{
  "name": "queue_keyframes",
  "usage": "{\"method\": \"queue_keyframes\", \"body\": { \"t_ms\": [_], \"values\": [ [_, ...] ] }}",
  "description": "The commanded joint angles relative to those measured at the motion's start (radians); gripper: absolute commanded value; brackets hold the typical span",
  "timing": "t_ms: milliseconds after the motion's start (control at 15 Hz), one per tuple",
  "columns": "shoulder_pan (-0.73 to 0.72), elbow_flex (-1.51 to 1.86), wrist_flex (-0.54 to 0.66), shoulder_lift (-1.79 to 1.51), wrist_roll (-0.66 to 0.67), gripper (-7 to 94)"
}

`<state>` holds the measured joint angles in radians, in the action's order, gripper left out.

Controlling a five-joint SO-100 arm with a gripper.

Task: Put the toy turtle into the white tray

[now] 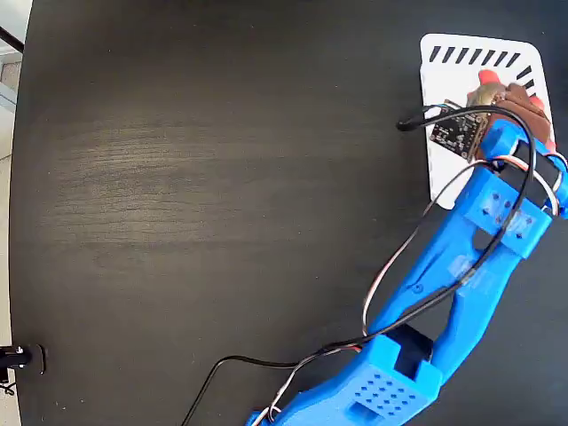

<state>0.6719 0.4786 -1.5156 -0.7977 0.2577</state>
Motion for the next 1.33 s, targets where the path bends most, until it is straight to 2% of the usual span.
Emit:
{"method": "queue_keyframes", "body": {
  "t_ms": [0, 600, 733, 800, 933, 1133, 1267],
  "values": [
    [0.026, -0.012, 0.005, -0.054, 0.017, 55],
    [0.023, 0.077, 0.000, -0.124, 0.020, 56],
    [0.002, 0.138, 0.005, -0.230, -0.017, 52],
    [-0.021, 0.193, 0.011, -0.304, -0.043, 39],
    [-0.098, 0.318, 0.011, -0.457, -0.101, 0],
    [-0.298, 0.551, 0.048, -0.707, -0.198, 0],
    [-0.457, 0.759, 0.190, -0.888, -0.301, 0]
  ]
}}
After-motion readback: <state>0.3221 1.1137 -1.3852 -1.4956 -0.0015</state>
